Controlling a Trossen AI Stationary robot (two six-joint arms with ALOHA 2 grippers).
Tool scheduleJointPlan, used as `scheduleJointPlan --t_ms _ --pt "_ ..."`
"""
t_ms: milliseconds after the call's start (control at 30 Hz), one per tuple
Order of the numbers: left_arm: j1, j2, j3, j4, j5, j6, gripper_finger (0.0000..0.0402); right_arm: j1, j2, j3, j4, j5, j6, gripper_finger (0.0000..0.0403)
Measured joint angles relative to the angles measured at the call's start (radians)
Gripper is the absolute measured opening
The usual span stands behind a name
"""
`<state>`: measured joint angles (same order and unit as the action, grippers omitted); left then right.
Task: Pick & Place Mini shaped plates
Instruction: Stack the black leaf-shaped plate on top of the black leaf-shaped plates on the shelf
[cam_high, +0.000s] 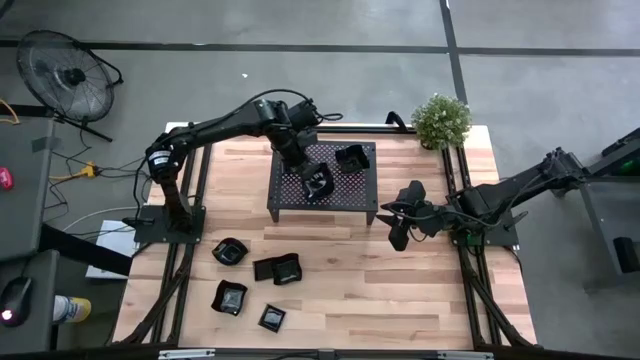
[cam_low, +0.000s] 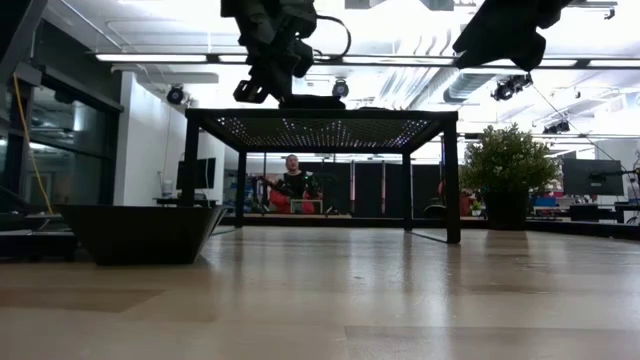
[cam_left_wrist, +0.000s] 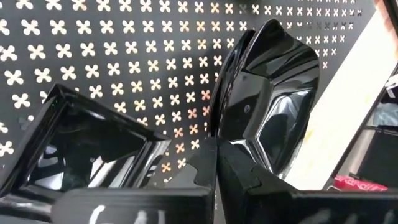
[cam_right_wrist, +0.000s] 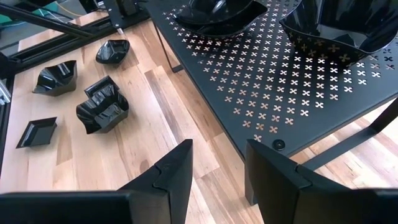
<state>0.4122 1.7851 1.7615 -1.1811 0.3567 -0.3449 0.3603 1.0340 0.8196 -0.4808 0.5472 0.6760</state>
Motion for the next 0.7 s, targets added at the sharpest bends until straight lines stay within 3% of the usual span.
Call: scheduleJointPlan --t_ms 700 --pt "0.0 0.0 0.0 0.003 0.019 0.0 0.0001 0.0 0.0 0.0 0.0 -0.002 -0.002 0.0142"
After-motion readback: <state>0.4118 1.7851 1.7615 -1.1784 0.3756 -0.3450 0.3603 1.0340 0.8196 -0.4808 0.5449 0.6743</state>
